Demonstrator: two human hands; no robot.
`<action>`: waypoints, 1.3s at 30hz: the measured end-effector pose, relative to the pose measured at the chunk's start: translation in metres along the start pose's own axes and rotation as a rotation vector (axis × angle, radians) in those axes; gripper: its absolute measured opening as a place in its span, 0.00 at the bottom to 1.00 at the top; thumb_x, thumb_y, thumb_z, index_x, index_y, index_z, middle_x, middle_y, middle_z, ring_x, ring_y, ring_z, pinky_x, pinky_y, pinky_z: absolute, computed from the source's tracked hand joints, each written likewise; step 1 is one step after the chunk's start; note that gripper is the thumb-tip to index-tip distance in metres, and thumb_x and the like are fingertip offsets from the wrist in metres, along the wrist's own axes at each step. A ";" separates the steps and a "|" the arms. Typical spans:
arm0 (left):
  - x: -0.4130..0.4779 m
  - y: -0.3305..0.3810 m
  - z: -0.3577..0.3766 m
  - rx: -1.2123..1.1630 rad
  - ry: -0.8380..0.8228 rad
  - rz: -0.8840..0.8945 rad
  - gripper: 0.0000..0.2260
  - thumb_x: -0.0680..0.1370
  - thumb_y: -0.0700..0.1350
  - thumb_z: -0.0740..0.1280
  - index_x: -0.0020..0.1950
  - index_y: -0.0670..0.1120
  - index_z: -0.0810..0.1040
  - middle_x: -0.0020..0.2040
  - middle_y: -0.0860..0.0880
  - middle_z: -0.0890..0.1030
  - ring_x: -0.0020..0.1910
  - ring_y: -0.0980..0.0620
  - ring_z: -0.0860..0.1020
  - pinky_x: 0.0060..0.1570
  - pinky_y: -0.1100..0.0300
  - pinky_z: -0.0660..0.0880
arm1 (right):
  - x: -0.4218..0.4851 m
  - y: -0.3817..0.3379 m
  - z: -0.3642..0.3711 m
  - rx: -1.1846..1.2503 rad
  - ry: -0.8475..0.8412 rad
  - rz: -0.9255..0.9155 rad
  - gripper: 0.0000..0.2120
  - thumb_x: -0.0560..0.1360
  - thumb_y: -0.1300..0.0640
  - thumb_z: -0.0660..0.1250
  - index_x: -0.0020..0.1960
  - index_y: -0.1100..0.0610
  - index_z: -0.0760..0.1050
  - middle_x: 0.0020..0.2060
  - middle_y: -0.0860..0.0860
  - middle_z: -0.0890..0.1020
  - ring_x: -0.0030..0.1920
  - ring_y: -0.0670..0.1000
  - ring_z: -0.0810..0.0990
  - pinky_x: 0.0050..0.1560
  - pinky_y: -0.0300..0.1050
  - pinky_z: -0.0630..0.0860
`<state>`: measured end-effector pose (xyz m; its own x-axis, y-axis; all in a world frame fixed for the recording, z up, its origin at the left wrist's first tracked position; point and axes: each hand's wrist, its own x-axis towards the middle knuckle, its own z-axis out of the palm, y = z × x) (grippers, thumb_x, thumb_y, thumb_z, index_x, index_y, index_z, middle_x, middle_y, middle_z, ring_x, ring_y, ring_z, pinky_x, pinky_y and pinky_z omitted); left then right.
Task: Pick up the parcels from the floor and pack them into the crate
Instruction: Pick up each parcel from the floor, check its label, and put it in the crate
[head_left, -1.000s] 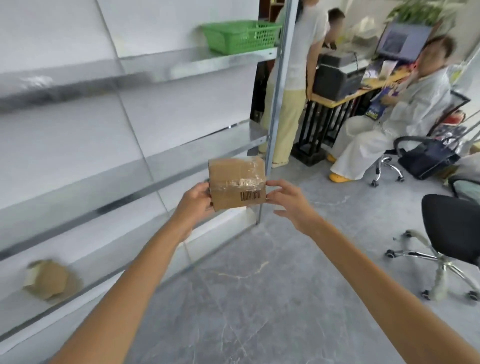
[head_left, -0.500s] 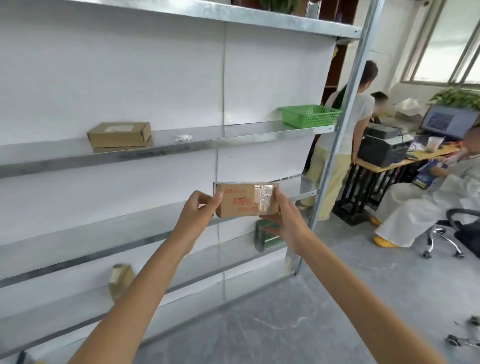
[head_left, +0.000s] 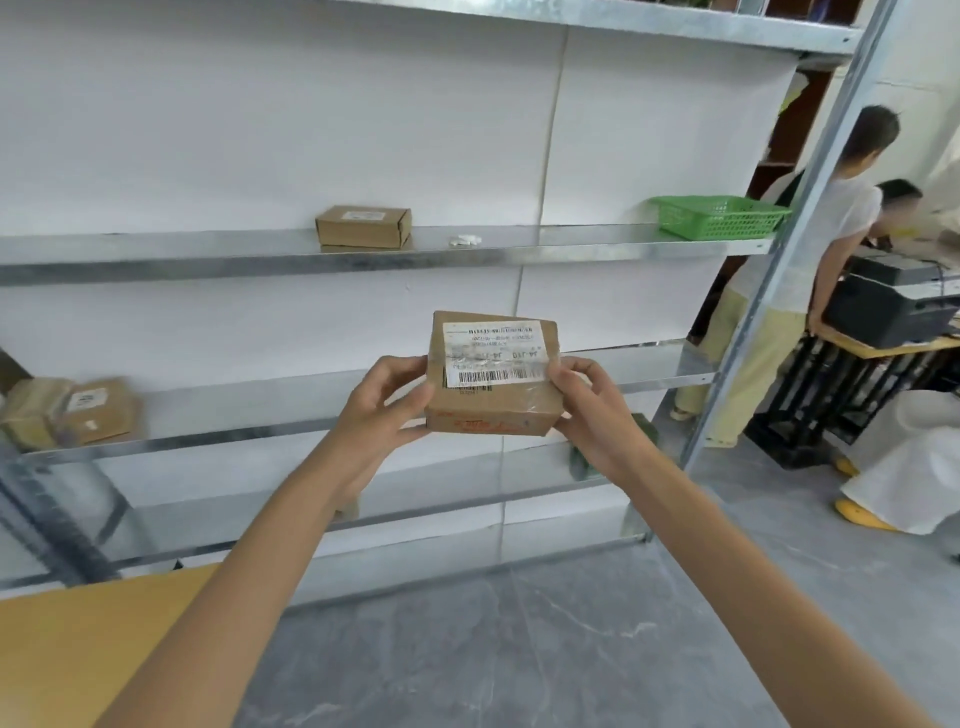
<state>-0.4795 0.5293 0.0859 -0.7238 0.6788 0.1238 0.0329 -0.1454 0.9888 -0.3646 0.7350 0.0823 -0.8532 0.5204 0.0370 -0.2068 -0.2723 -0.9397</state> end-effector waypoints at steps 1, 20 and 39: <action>-0.011 0.000 0.002 -0.010 0.048 0.000 0.14 0.77 0.43 0.66 0.61 0.43 0.70 0.65 0.49 0.76 0.60 0.50 0.78 0.58 0.49 0.77 | -0.007 0.002 0.001 0.005 -0.038 -0.013 0.07 0.77 0.59 0.66 0.52 0.55 0.69 0.51 0.55 0.81 0.45 0.49 0.82 0.42 0.45 0.80; -0.217 0.013 -0.003 -0.007 0.308 0.011 0.09 0.75 0.34 0.67 0.52 0.42 0.70 0.59 0.48 0.80 0.55 0.49 0.80 0.47 0.59 0.79 | -0.138 0.030 0.046 -0.016 -0.387 0.044 0.17 0.71 0.58 0.73 0.57 0.53 0.74 0.54 0.51 0.79 0.52 0.49 0.81 0.46 0.44 0.79; -0.524 0.035 -0.142 -0.124 0.479 -0.312 0.18 0.73 0.47 0.71 0.59 0.45 0.71 0.60 0.39 0.78 0.57 0.45 0.80 0.55 0.51 0.78 | -0.355 0.106 0.292 -0.247 -0.550 0.023 0.18 0.74 0.44 0.67 0.63 0.45 0.74 0.60 0.48 0.78 0.60 0.50 0.77 0.57 0.49 0.75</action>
<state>-0.1969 0.0669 0.0436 -0.9184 0.3057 -0.2513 -0.2918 -0.0942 0.9518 -0.2238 0.2849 0.0690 -0.9923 0.0036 0.1238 -0.1238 -0.0485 -0.9911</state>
